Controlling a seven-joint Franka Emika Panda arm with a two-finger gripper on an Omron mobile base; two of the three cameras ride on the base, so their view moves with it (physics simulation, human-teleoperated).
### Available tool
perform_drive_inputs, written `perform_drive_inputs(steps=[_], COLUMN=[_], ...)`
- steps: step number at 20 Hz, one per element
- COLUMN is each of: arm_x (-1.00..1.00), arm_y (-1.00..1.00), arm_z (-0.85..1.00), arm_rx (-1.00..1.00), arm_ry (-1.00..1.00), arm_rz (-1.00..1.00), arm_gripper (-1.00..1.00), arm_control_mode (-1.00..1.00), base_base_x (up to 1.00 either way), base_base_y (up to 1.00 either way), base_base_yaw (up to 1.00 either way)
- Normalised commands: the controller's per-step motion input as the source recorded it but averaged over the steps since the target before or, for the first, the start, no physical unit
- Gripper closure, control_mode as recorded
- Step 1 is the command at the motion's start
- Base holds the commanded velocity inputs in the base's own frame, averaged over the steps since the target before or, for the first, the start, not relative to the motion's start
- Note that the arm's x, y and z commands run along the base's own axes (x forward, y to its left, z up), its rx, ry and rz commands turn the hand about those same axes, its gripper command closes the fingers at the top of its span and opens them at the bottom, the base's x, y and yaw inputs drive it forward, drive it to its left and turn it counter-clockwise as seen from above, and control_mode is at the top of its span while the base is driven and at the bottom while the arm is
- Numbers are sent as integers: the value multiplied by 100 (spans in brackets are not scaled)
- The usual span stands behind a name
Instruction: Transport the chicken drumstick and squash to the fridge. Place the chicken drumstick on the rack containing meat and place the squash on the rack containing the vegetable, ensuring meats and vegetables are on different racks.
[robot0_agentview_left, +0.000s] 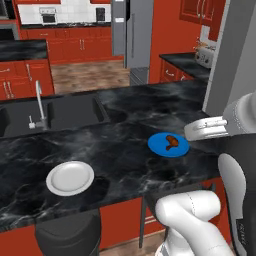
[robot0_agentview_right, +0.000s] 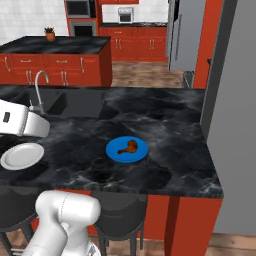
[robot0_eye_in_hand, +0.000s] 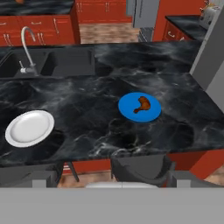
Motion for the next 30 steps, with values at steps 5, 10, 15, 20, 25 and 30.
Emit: perform_drive_inputs(steps=[5, 10, 15, 20, 25, 30], arm_x=[0, 0, 0, 0, 12, 25], arm_y=[0, 0, 0, 0, -17, -82], arm_z=[0, 0, 0, 0, -1, -1], arm_rx=[0, 0, 0, 0, 3, 14], arm_ry=[0, 0, 0, 0, 4, 25], arm_rz=[0, 0, 0, 0, 0, -14], arm_gripper=[-100, -100, -100, -100, -100, -100], arm_control_mode=[100, 100, 100, 100, -100, -100], base_base_x=[64, 80, 68, 54, 45, 0], base_base_y=[-83, -78, -83, -92, -70, 0], base_base_yaw=[6, 47, 52, 37, 20, 0])
